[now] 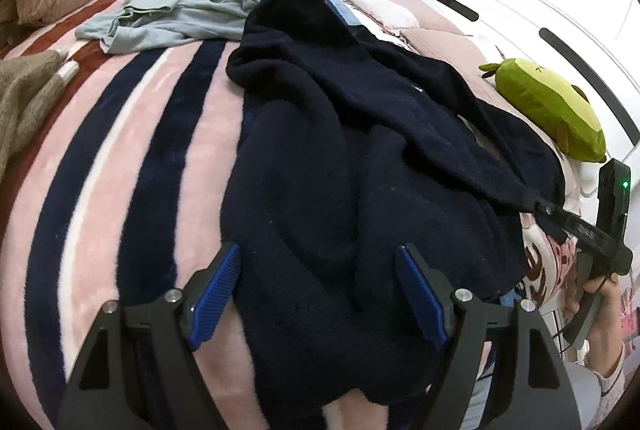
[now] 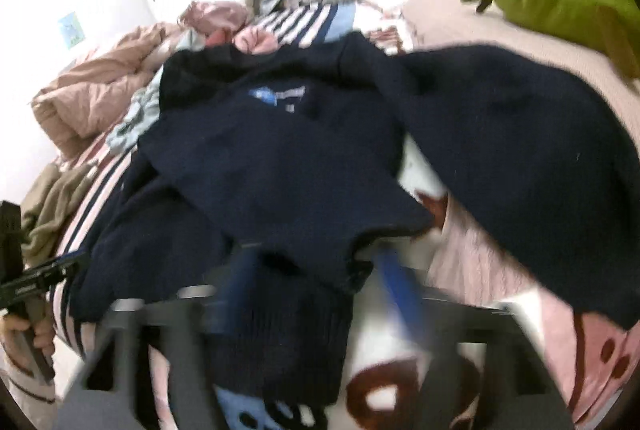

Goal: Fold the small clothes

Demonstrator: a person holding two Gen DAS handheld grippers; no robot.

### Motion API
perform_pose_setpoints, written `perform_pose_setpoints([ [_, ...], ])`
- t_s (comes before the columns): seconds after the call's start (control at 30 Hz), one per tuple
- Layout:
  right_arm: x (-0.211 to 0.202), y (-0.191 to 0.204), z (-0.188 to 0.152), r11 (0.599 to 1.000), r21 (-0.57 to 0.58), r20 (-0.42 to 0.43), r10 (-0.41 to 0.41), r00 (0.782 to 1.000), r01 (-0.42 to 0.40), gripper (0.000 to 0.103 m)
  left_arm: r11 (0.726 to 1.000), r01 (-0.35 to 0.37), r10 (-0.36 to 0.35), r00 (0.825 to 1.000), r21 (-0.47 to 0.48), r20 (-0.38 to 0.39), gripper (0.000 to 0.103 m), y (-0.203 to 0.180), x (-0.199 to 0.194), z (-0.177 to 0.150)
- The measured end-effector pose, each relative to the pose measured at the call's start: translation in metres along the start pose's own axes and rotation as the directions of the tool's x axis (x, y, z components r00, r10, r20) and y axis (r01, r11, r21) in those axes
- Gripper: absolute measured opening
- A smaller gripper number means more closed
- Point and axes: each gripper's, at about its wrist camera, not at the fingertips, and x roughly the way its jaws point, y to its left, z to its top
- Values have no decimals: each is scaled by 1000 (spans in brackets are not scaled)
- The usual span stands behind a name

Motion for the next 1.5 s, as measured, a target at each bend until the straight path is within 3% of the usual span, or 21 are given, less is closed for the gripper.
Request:
perform_pose_setpoints([
  [0.07, 3, -4, -5, 999, 12, -41, 51, 998, -51, 73, 1000, -27, 27, 1000, 9, -2, 76, 1, 1, 0],
  [0.17, 8, -3, -14, 982, 22, -107, 188, 976, -186, 74, 999, -47, 47, 999, -2, -15, 76, 9, 4, -2],
  [0.23, 15, 5, -22, 980, -24, -159, 189, 969, -195, 74, 999, -33, 33, 999, -7, -18, 76, 11, 5, -3],
  [0.3, 22, 12, -27, 980, -63, -201, 175, 964, -191, 65, 999, -44, 45, 999, 19, -18, 73, 6, 7, -4],
  [0.37, 26, 24, -32, 978, -128, -218, 136, 966, -166, 53, 998, -53, 54, 998, 33, -15, 58, 1, 10, -6],
  [0.4, 25, 27, -32, 976, -152, -215, 121, 969, -156, 39, 998, -48, 48, 999, 31, -18, 46, 0, 11, -7],
  [0.47, 24, 30, -30, 973, -153, -212, 140, 967, -174, 15, 1000, -26, 26, 999, 16, -25, 30, -2, 13, -9],
  [0.5, 23, 30, -29, 972, -150, -210, 145, 967, -179, 14, 1000, -19, 19, 999, 17, -27, 12, -3, 12, -9],
  [0.53, 20, 32, -29, 972, -164, -200, 132, 971, -166, 13, 999, -26, 27, 999, 21, -23, 11, -5, 10, -10],
  [0.83, -20, 28, -32, 972, -162, -69, 164, 984, -173, 9, 998, -28, 23, 996, 61, 84, 9, -11, -50, -22],
  [1.0, -34, 41, -39, 958, -211, -70, 186, 980, -196, 9, 997, -43, 35, 991, 61, 128, 9, -10, -76, -31],
  [1.23, -57, 61, -49, 928, -246, -100, 264, 959, -281, 9, 996, -53, 43, 990, 73, 131, 9, -6, -105, -55],
  [1.37, -52, 51, -50, 955, -206, -115, 192, 975, -212, 13, 994, -75, 68, 993, 74, 100, 11, 1, -100, -63],
  [1.4, -52, 48, -49, 961, -198, -109, 175, 979, -193, 15, 995, -69, 63, 994, 70, 85, 12, 3, -97, -64],
  [1.47, -49, 36, -46, 973, -158, -107, 155, 982, -171, 21, 996, -68, 63, 995, 58, 79, 26, 7, -93, -61],
  [1.5, -51, 33, -47, 976, -143, -101, 153, 983, -167, 32, 995, -81, 76, 994, 65, 81, 48, 6, -92, -59],
])
